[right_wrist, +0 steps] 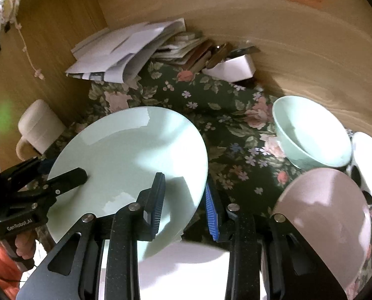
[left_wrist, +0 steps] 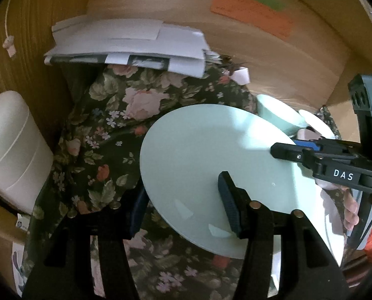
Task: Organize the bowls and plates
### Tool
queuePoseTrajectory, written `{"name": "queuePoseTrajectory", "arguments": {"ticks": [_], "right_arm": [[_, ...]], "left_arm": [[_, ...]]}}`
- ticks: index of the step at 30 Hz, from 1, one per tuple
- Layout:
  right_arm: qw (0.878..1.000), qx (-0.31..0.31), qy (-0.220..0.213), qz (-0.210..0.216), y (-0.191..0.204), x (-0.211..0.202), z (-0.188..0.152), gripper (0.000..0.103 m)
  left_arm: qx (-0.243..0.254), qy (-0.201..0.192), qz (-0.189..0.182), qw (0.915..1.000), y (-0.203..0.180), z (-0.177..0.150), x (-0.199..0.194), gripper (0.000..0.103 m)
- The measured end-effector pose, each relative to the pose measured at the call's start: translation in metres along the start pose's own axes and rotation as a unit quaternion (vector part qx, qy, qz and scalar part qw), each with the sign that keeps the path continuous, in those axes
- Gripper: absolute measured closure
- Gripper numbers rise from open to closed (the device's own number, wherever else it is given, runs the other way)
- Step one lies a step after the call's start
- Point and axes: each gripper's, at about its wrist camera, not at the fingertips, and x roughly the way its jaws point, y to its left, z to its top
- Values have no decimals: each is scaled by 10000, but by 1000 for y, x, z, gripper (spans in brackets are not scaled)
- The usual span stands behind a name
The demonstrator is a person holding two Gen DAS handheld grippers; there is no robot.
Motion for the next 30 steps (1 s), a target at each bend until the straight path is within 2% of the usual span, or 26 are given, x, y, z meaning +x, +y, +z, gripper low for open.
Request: {"name": "queuePoseTrajectory", "arguments": {"ticks": [13,30], "right_arm": [[9991,127,-401,-7,-1,-46,-31,75],[9978,242,-614,-10,-7,-92,-80,75]], "left_arm": [[135,-206,-92,9997,-39,-16,-36,49],[172,-237,-207,9994,-79,-52,-64,49]]}}
